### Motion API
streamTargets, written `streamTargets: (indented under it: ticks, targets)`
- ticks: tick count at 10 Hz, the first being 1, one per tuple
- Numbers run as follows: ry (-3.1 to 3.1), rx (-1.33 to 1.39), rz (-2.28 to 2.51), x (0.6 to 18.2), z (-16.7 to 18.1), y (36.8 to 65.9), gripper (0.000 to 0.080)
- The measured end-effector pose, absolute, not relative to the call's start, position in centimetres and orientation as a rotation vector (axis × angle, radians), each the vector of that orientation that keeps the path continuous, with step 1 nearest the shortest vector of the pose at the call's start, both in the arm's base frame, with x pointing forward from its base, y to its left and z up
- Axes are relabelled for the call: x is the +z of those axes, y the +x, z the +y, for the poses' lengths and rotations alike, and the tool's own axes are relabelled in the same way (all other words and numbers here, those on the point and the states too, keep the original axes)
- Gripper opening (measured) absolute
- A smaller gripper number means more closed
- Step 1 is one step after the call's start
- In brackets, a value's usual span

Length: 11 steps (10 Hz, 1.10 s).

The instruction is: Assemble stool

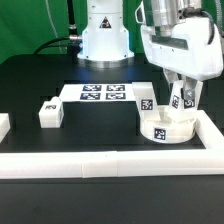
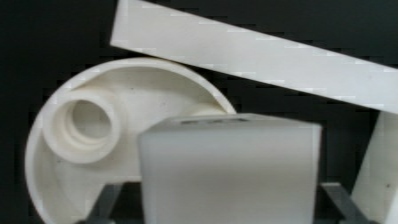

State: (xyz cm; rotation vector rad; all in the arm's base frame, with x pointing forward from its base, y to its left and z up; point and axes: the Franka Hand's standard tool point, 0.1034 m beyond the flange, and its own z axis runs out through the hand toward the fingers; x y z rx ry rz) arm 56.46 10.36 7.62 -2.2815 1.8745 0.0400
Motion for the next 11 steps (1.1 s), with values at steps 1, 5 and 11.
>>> streamTargets:
  ticks: [1, 5, 11]
  targets:
    - [-2.187, 0.039, 1.978, 7.6, 10.6, 56.5, 0.0337]
    - [-1.835, 0.099, 2.318, 7.4, 11.7, 56.1, 0.0337]
    - [-1.507, 0.147, 2.548, 7.4, 12.1, 56.0, 0.0337]
